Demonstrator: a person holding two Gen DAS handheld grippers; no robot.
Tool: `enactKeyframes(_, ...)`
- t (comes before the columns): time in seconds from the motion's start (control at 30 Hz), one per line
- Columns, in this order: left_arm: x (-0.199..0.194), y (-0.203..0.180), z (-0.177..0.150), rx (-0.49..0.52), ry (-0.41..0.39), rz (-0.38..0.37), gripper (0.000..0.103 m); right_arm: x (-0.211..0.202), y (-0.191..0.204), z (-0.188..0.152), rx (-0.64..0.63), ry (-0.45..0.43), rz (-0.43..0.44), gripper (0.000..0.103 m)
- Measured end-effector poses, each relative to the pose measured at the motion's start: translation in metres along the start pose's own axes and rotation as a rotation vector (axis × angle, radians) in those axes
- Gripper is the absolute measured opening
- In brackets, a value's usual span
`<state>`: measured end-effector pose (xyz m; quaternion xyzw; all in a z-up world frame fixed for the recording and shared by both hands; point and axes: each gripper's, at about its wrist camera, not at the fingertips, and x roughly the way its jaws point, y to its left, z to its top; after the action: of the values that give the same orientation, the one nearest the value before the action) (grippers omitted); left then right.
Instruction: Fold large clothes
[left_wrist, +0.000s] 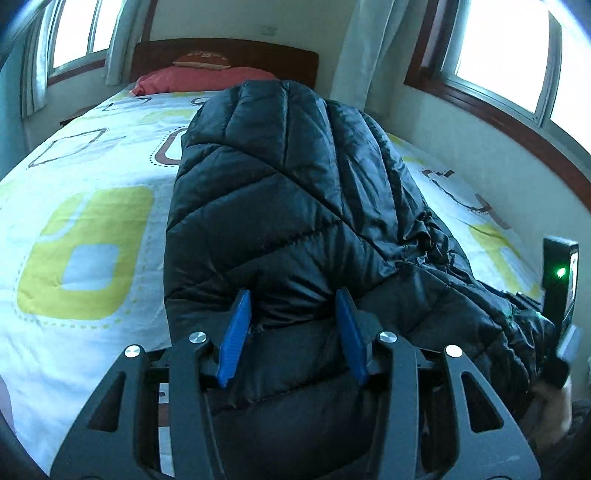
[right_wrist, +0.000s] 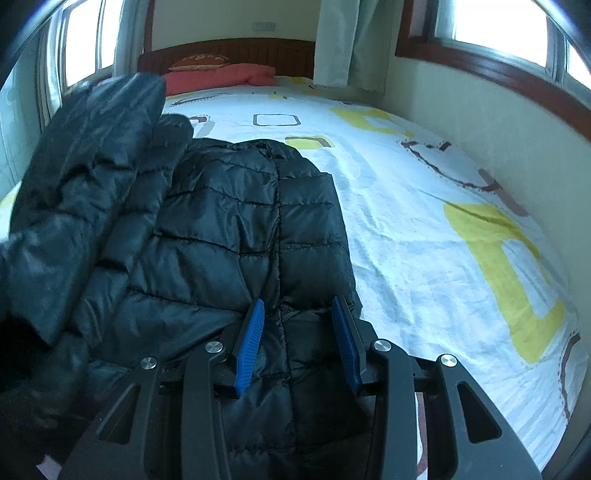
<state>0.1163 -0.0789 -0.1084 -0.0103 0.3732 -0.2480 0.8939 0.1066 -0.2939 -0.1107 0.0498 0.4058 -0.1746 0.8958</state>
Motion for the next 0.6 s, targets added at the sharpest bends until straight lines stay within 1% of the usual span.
enactKeyframes(0.13, -0.002, 0.003, 0.002, -0.002, 0.005, -0.007, 0.045, -0.014, -0.013, 0.011, 0.092, 0.004, 0.090, 0.039)
enactKeyframes(0.23, -0.002, 0.003, 0.003, -0.001, 0.005, -0.006, 0.045, -0.023, -0.019, 0.022, 0.161, -0.011, 0.185, 0.039)
enactKeyframes(0.27, -0.002, 0.003, 0.003, -0.001, 0.005, -0.006, 0.045, -0.024, -0.018, 0.024, 0.176, -0.012, 0.215, 0.040)
enactKeyframes(0.37, -0.001, 0.002, 0.004, -0.004, 0.006, -0.008, 0.045, -0.023, -0.018, 0.029, 0.204, -0.007, 0.265, 0.044)
enactKeyframes(0.43, -0.001, 0.003, 0.005, -0.008, 0.007, -0.009, 0.045, -0.021, -0.016, 0.029, 0.230, 0.007, 0.315, 0.044)
enactKeyframes(0.53, -0.002, 0.003, 0.004, -0.016, 0.003, -0.009, 0.045, -0.011, -0.015, 0.032, 0.305, 0.043, 0.435, 0.044)
enactKeyframes(0.57, -0.002, 0.004, 0.003, -0.019, 0.003, -0.008, 0.045, -0.004, -0.014, 0.033, 0.346, 0.064, 0.503, 0.044)
enactKeyframes(0.6, -0.002, 0.004, 0.003, -0.023, 0.003, -0.009, 0.045, -0.001, -0.014, 0.034, 0.370, 0.076, 0.548, 0.047)
